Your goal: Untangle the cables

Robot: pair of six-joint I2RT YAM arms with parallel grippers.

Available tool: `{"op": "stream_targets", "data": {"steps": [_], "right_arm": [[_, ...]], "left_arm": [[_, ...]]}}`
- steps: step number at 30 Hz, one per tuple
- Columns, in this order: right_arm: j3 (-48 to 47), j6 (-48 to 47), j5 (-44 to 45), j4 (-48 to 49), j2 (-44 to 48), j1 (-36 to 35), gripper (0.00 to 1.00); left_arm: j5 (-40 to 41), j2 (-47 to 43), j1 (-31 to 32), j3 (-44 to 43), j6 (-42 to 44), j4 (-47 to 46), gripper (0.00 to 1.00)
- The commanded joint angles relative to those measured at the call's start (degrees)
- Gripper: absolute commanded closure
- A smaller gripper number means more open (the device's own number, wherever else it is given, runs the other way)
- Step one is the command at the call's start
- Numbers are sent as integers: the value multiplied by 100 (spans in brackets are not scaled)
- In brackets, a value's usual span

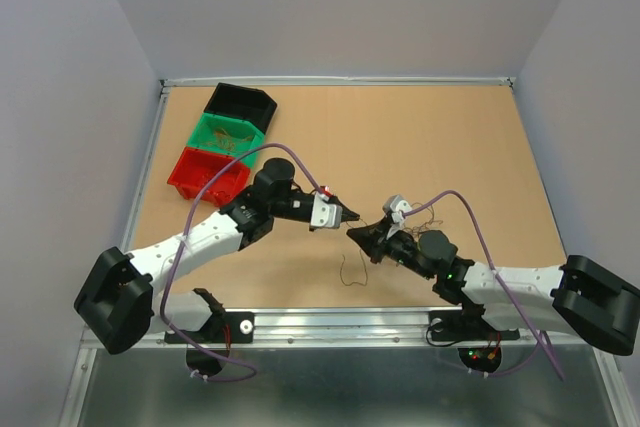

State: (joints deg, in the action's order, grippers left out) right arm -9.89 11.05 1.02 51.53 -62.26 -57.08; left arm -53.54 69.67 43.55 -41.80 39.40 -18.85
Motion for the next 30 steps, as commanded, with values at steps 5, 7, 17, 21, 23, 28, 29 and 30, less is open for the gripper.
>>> {"op": "stream_targets", "data": {"steps": [5, 7, 17, 21, 23, 28, 29, 30], "right_arm": [[-57, -191, 205, 340, 267, -14, 66], [31, -226, 521, 340, 311, -5, 55], [-65, -446, 1770, 349, -286, -14, 51], [-381, -454, 1744, 358, -866, -5, 60], [-592, -437, 1709, 367, -1217, -5, 61], [-1058, -410, 1814, 402, -1982, -5, 69], [-1181, -411, 1858, 419, -2192, 4, 71], [-1234, -411, 1902, 428, -2290, 4, 77]], "left_arm": [[685, 126, 110, -293, -274, 22, 100], [1141, -83, 110, -337, -590, -57, 100], [2190, -1368, 101, -670, -1259, -93, 100], [2514, -1526, 101, -1739, -1408, 355, 100], [2997, -1465, 110, -2242, -1426, 628, 100], [3674, -966, 101, -4132, -1540, 1443, 100], [3753, -894, 101, -4595, -1549, 1559, 100], [3850, -833, 101, -4757, -1558, 1647, 100]]}}
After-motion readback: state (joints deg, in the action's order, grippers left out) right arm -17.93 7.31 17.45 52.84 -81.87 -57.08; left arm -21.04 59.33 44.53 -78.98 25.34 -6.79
